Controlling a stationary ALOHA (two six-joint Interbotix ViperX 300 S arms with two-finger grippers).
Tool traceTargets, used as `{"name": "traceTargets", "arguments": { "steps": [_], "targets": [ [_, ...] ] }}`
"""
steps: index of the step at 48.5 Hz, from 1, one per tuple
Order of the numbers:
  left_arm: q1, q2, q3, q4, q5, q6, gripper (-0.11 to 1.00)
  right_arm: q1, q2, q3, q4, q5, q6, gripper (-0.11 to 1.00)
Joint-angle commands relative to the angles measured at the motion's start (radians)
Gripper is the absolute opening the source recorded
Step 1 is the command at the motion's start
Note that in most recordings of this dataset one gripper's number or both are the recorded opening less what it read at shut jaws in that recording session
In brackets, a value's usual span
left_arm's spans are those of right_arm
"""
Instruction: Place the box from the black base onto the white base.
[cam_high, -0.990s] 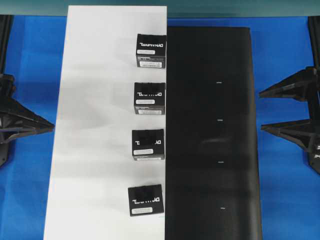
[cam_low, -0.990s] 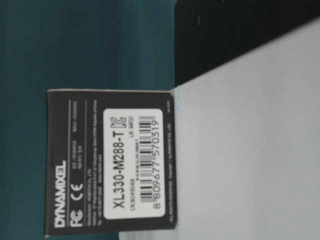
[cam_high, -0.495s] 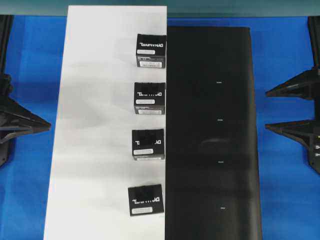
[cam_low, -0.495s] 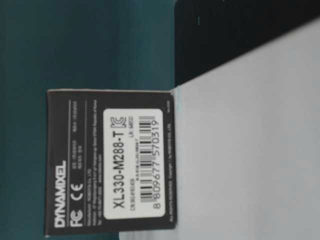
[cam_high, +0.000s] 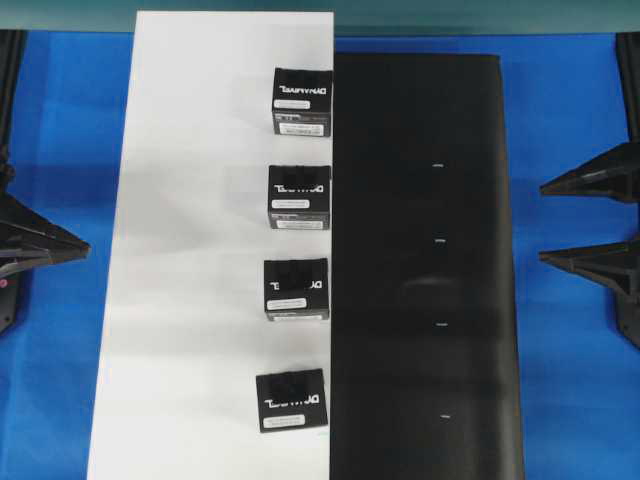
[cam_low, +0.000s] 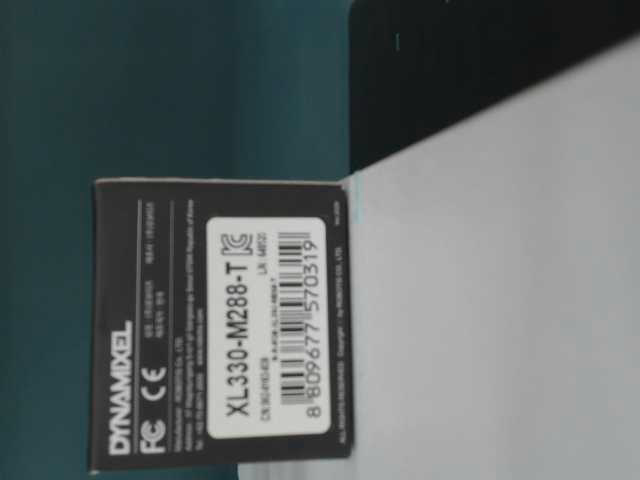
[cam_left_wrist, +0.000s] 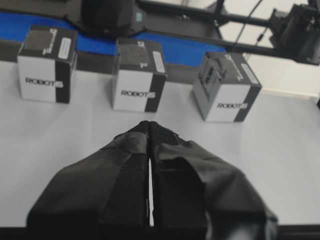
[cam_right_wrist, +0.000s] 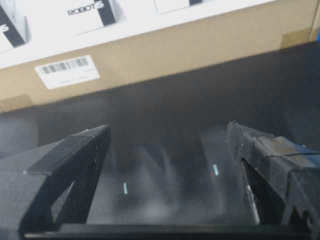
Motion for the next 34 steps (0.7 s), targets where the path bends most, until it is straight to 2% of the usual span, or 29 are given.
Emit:
{"name": "traceTargets", "arguments": {
  "steps": [1, 8, 19, 34],
  "targets": [
    [-0.002, 0.011, -0.011, 0.003, -0.051, 0.012, -0.02, 0.002, 0.006, 0.003, -0.006, -0.038, -0.002, 0.91],
    [0.0, 0.011, -0.006, 0.003, -0.103, 0.015, -0.02, 0.006, 0.018, 0.006, -0.008, -0.101, -0.005, 0.91],
    [-0.002, 0.029, -0.002, 0.003, -0.115, 0.014, -0.02, 0.006, 0.02, 0.008, -0.058, -0.224, -0.005, 0.91],
    [0.0, 0.031, 0.005, 0.003, -0.15, 0.018, -0.02, 0.006, 0.011, 0.006, -0.117, -0.249, -0.003, 0.91]
  ]
}}
